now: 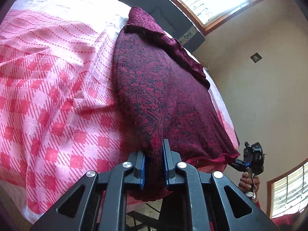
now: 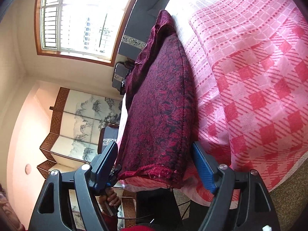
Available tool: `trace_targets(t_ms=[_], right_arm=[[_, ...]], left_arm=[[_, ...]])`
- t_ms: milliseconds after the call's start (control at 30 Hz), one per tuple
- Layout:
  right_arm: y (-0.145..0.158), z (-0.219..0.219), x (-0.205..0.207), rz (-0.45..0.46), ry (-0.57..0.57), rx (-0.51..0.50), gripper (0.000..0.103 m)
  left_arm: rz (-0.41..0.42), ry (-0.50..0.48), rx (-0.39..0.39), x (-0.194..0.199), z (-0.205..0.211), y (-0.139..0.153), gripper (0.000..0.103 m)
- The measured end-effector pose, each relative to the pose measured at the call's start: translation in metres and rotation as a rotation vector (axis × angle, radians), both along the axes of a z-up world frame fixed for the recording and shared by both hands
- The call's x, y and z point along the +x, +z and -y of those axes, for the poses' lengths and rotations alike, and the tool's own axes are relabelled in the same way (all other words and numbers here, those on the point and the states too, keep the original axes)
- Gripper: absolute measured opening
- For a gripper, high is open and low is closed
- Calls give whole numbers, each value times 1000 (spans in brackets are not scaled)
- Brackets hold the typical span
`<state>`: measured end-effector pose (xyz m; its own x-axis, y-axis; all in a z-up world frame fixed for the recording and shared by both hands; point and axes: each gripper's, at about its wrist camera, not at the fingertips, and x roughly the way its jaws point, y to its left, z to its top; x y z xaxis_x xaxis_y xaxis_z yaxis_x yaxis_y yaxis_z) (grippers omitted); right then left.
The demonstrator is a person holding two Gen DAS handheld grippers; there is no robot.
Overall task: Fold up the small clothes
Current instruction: 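Lift the hem with both grippers and fold it toward the collar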
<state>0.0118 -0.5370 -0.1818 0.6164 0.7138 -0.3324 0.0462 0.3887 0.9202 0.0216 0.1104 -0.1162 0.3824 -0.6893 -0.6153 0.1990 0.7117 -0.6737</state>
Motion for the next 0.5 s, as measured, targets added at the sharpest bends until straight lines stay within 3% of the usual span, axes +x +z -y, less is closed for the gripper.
trace_targets(t_ms=[100,167,233,333,400,500], right_arm=[[-4,-2,5,-15,34,19,63],[-6,-6,9,-35,51,4,35],[-10,-12,11,-65,56,-24,13],[-17,-15,12,-90,45,-43,10],[-16,-16,8,-77,35,-46,10],[-6,-18,1,-36,32,-53,9]], left_arm=[[-21,-9,-6,2,0,-3,24],[-39,-10,-10,3,2,-6,30],[-64,-12,-20,5,4,-10,34],[-32,-15,7,3,10,-10,34],[11,-31,73,-1,16,-5,10],[110,-34,169,-10,24,10,10]])
